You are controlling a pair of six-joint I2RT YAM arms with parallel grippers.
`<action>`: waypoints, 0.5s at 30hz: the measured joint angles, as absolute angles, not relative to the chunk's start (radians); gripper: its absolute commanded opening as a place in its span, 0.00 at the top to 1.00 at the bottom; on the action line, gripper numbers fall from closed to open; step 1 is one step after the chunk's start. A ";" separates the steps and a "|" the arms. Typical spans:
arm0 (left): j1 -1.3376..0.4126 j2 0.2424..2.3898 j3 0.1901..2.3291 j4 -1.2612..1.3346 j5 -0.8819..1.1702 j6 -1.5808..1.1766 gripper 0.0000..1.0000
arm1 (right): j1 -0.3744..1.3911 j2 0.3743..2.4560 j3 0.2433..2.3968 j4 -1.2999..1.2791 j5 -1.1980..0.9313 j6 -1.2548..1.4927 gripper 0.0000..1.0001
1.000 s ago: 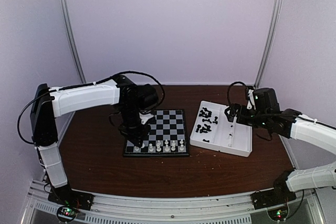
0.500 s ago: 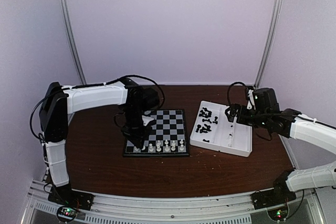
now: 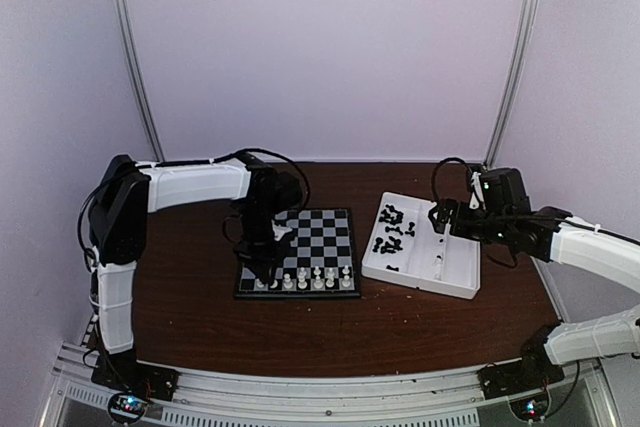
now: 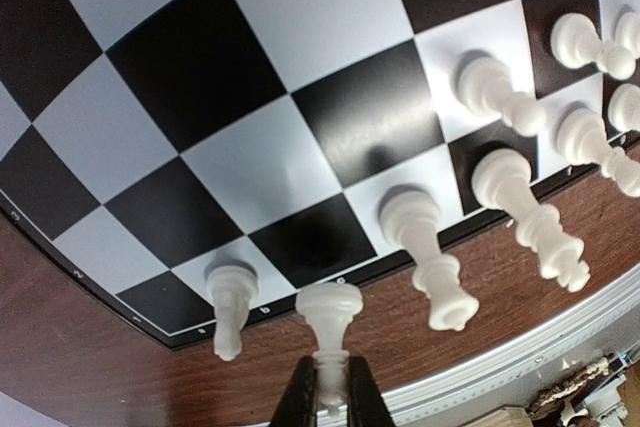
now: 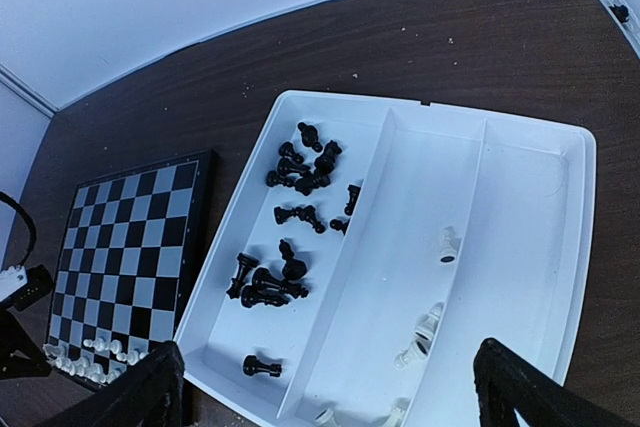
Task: Set up the chess pieces on the board
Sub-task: Place the chess piece on the chessboard.
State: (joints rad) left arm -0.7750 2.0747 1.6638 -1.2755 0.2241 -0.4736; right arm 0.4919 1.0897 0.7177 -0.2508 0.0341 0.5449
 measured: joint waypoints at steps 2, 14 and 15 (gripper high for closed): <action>-0.771 2.082 1.669 -1.274 0.228 -0.474 1.00 | 0.488 1.090 0.718 -0.251 0.034 0.545 0.00; -0.771 2.115 1.695 -1.261 0.238 -0.485 0.92 | 0.475 1.101 0.718 -0.251 0.032 0.545 0.00; -0.770 2.116 1.695 -1.261 0.241 -0.486 0.92 | 0.474 1.101 0.718 -0.251 0.031 0.545 0.00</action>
State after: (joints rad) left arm -0.7704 2.1159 1.6955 -1.2613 0.2405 -0.4858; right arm 0.4744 1.1011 0.7177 -0.2508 0.0311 0.5453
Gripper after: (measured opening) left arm 0.083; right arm 0.997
